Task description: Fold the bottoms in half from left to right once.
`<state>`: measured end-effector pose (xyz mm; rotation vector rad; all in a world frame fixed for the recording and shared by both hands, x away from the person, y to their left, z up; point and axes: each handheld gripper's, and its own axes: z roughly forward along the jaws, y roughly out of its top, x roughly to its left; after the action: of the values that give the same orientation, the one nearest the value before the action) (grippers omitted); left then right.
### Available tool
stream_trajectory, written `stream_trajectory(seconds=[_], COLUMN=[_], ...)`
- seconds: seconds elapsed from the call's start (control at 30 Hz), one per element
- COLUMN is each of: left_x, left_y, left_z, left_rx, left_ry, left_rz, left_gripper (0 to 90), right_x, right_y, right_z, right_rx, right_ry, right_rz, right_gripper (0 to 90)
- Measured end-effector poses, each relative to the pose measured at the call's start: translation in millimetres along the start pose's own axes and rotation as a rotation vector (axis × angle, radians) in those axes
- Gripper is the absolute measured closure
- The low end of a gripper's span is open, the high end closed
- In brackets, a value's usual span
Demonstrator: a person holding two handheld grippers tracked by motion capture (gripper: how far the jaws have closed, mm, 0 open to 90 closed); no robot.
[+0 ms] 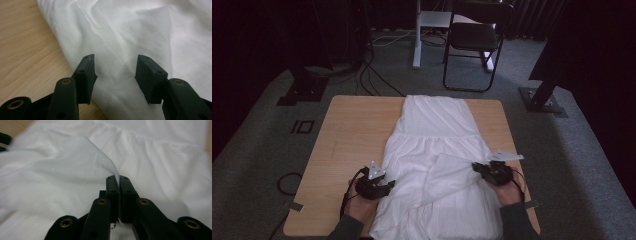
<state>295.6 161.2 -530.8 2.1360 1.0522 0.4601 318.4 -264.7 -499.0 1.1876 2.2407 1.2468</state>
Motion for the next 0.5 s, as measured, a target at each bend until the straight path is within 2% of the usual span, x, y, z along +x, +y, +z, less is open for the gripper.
stream_trajectory(seconds=[0.07, 0.13, 0.23, 0.33, 0.4, 0.47, 0.5], left_x=[-2.0, -4.3, -9.1, -17.8, -25.1, -30.4, -31.2], left_y=[1.2, 2.1, 2.4, 1.5, -1.2, -5.0, -6.5], left_z=[-0.4, -0.2, -0.7, 1.4, 7.4, 14.8, 16.5], left_rx=[0.003, 0.006, 0.008, 0.020, 0.048, 0.079, 0.071], left_ry=[0.000, -0.001, -0.009, -0.028, -0.026, -0.013, -0.015], left_rz=[0.012, 0.022, 0.027, 0.050, 0.077, 0.101, 0.100], left_gripper=[50.1, 49.7, 49.3, 48.2, 47.1, 47.5, 49.8], right_x=[-2.4, -6.7, -15.3, -23.9, -27.0, -28.7, -28.2], right_y=[-9.5, -21.8, -45.5, -71.6, -84.5, -91.7, -93.6], right_z=[-30.0, -56.7, -82.4, -79.9, -68.2, -56.1, -50.2], right_rx=[-0.049, -0.086, -0.088, -0.009, 0.055, 0.081, 0.096], right_ry=[0.009, -0.003, -0.037, -0.051, -0.071, -0.054, -0.054], right_rz=[0.002, 0.012, 0.045, 0.072, 0.077, 0.095, 0.091], right_gripper=[87.0, 87.0, 87.0, 87.0, 86.9, 86.9, 86.9])
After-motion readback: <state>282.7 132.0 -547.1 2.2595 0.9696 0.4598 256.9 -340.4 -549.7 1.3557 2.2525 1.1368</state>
